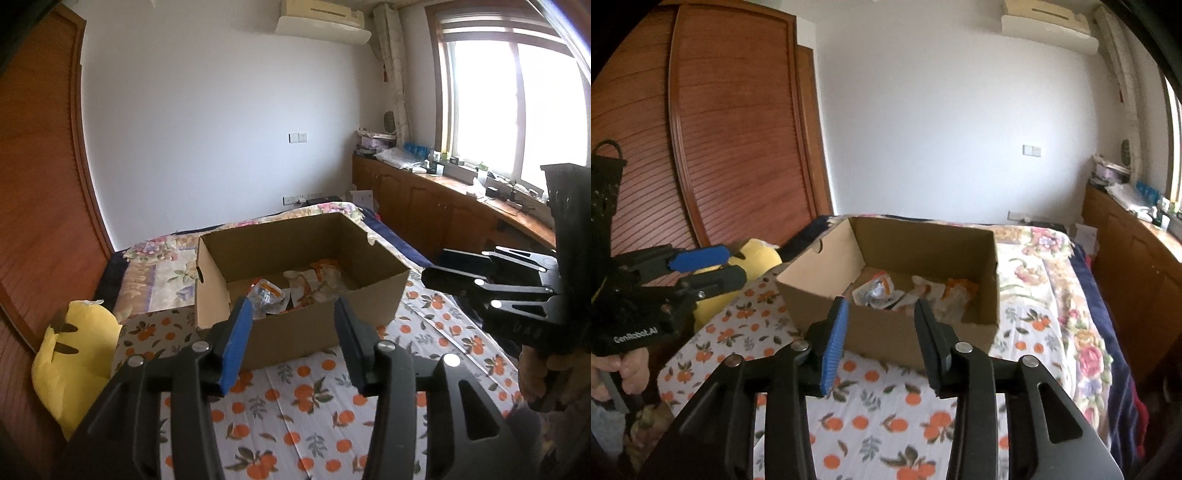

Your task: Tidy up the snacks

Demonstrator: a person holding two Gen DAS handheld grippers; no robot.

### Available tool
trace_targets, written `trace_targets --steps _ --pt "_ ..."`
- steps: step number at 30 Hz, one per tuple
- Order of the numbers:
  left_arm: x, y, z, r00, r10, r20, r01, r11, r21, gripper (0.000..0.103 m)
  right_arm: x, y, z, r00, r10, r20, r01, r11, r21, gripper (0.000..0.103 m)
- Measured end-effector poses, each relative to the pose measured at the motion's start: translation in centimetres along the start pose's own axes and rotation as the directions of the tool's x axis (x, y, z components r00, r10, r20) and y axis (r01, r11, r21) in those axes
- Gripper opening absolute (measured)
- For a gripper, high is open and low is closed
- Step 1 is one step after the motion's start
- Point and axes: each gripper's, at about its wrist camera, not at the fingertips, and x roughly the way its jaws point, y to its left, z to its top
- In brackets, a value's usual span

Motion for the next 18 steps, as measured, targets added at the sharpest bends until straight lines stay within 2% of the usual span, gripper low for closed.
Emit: trace_targets --steps 4,6,8,9,10,12,18 --pt "-2.2 -0.8 -0.7 1.000 0.011 0.018 -0.011 1.000 0.008 0.050 -1.9 0.5 -1.0 0.999 -0.033 0.014 0.033 0.999 0.020 0.053" --pt "-3.1 -1.1 -1.3 0.999 0.009 0.031 -0.010 1.000 0.008 0.053 -2.8 0.7 -1.4 0.999 -0.048 0.024 0.048 0.998 0.028 0.063" --pt "-4.2 -1.2 -1.7 0.999 0.013 0.045 -0.013 1.000 -0.001 0.058 -3.8 0.8 -1.7 0.997 -0.064 0.034 0.062 0.997 0.035 0.068" --pt "-4.7 -1.3 -1.9 0.999 0.010 0.050 -0.010 1.000 -0.004 0.067 -4.1 0.9 -1.8 0.997 -0.069 0.037 0.067 0.997 0.039 0.073" --pt "-5.2 -1.3 -2.0 0.998 0.008 0.056 -0.007 1.000 -0.010 0.069 -4.3 1.0 -1.9 0.997 -0.072 0.039 0.071 0.997 0.040 0.075" --pt "-6.1 -1.2 -2.3 0.998 0.012 0.068 -0.011 1.000 -0.017 0.070 -4.9 1.3 -2.2 0.995 -0.083 0.047 0.081 0.996 0.039 0.083" --pt "-8.7 -1.2 -2.6 0.994 0.036 0.102 -0.032 0.999 -0.039 0.072 -6.8 2.4 -2.8 0.994 -0.093 0.064 0.091 0.995 0.031 0.093"
